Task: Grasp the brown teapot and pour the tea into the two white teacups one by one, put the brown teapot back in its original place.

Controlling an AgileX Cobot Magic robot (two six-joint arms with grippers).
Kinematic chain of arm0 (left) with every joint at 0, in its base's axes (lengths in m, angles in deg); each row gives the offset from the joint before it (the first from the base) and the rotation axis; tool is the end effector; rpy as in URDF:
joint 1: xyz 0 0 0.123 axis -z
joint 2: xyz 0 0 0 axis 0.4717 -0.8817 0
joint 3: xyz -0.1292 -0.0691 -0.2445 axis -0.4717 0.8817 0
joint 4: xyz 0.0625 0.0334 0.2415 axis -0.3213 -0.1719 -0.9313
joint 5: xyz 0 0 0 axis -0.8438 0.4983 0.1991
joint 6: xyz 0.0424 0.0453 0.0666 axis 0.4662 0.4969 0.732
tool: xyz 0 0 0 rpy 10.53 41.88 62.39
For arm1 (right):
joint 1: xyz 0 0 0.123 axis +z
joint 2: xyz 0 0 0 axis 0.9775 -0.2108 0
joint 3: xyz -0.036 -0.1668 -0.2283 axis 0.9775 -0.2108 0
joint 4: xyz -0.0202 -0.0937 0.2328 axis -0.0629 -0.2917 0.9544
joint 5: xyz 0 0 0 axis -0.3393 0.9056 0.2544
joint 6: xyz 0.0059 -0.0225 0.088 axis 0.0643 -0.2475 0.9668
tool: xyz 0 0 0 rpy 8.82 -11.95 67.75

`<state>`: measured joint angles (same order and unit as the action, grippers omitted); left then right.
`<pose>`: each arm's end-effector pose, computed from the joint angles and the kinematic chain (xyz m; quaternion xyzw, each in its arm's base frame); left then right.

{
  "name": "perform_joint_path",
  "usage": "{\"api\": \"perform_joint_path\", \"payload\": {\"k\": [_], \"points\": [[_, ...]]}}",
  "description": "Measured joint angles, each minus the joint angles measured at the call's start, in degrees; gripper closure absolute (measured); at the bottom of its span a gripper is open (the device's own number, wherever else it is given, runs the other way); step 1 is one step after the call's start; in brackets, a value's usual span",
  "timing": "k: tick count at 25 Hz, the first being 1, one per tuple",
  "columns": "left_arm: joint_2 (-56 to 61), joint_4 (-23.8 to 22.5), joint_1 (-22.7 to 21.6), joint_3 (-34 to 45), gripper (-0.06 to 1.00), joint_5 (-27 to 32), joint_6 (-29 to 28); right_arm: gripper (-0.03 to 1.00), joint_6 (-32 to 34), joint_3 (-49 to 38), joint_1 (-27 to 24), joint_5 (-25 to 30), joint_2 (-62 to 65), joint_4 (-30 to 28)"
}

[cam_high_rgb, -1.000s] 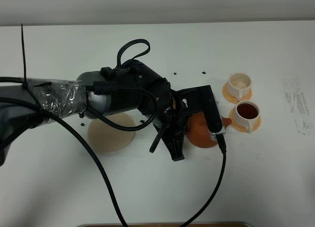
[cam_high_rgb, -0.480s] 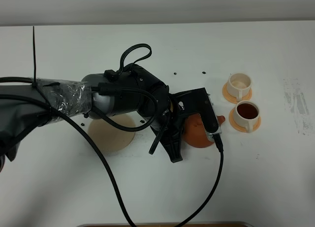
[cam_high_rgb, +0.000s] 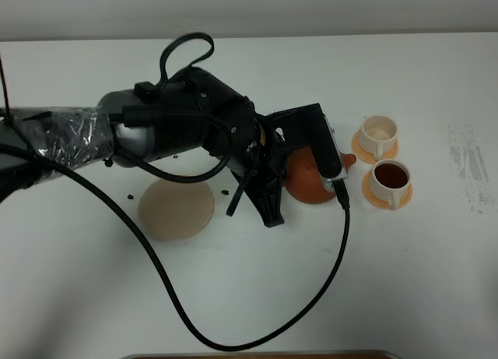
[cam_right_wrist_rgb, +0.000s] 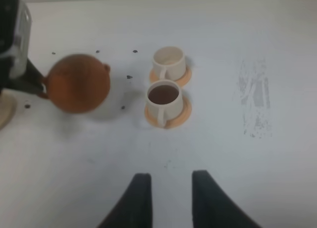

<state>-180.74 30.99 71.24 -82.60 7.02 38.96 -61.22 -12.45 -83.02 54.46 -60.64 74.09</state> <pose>0.3109 -0.2884 0.1824 0.6088 0.7500 -0.0083 0.2585 -0.0071 0.0224 0.2790 -0.0646 0.8466 0.0535 0.5256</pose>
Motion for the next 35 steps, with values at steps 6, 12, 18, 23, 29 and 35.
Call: {"api": "perform_joint_path", "payload": {"k": [6,12,18,23,29,35], "points": [[-0.66,-3.93,-2.01,-7.23,0.82,3.06,0.00,0.74,0.00,0.00,0.00,0.00,0.00,0.00],[-5.83,-5.42,-3.05,-17.23,0.82,6.20,0.11,0.74,0.00,0.00,0.00,0.00,0.00,0.00],[-13.50,-6.08,-3.27,-26.72,0.82,8.76,1.67,0.74,0.00,0.00,0.00,0.00,0.00,0.00],[-16.20,-6.34,-2.87,-29.61,0.82,8.83,7.42,0.74,0.00,0.00,0.00,0.00,0.00,0.00],[-16.43,-8.70,-2.09,-30.01,0.82,7.86,10.45,0.74,0.00,0.00,0.00,0.00,0.00,0.00],[-16.55,-12.29,-2.04,-30.01,0.82,6.56,10.65,0.74,0.00,0.00,0.00,0.00,0.00,0.00]]}}
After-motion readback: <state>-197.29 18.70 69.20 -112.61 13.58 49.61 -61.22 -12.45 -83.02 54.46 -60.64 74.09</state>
